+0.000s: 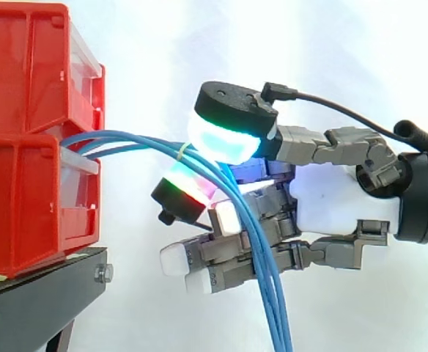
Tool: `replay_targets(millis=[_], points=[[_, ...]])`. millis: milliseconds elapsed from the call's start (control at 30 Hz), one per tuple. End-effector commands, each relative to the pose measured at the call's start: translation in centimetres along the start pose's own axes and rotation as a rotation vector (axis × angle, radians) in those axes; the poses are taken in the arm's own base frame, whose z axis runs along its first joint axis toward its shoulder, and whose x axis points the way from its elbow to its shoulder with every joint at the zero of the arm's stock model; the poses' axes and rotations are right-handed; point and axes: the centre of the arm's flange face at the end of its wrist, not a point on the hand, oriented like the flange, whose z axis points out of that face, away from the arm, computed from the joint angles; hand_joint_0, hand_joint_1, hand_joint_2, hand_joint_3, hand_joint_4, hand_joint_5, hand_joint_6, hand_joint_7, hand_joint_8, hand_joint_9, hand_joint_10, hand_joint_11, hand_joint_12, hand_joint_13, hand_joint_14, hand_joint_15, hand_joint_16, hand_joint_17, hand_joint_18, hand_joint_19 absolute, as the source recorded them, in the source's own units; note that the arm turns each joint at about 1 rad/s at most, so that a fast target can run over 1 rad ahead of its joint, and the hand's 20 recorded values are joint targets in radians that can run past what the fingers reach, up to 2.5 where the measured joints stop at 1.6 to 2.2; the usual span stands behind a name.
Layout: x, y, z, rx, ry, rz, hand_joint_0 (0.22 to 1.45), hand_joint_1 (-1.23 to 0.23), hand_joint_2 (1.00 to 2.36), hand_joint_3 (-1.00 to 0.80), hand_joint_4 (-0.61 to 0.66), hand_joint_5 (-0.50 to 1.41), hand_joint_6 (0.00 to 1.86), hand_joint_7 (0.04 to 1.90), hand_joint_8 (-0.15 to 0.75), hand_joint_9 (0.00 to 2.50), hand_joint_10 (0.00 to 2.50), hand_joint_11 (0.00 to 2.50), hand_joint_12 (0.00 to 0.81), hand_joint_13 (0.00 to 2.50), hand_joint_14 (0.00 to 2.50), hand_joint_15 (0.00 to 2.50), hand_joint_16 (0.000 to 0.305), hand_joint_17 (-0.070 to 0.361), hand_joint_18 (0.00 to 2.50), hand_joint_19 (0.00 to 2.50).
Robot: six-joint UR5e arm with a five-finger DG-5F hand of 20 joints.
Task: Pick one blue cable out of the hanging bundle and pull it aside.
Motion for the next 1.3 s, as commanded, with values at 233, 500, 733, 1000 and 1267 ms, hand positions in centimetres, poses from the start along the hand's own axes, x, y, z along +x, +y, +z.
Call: replay_targets(millis=[233,500,733,1000,1267], points=[[-0.16,0.06,-0.21,0.018,0.003,-0.005,0.64,-0.90,1.02,-0.18,0.05,-0.13,0.90,1.26,0.290,1.17,0.02,0.59,0.346,0.78,0.01,0.32,0.036,0.082,0.59,0.26],[-0.18,0.05,-0.21,0.018,0.002,-0.005,0.73,-0.94,1.01,-0.35,0.02,-0.16,0.93,1.14,0.270,1.11,0.02,0.61,0.341,0.77,0.01,0.31,0.036,0.080,0.61,0.22],[-0.18,0.05,-0.21,0.018,0.002,-0.004,0.55,-0.86,1.00,-0.50,0.13,-0.13,0.88,1.11,0.279,1.17,0.02,0.59,0.342,0.78,0.01,0.32,0.037,0.083,0.61,0.25],[-0.16,0.06,-0.21,0.018,0.003,-0.004,0.49,-0.59,1.00,-0.50,0.14,-0.09,0.78,1.07,0.293,1.23,0.02,0.53,0.366,0.80,0.01,0.32,0.042,0.094,0.61,0.29],[-0.18,0.05,-0.21,0.018,0.002,-0.004,0.57,-0.64,1.01,-0.37,0.12,-0.09,0.78,1.16,0.284,1.24,0.02,0.56,0.349,0.79,0.01,0.32,0.038,0.085,0.58,0.31]])
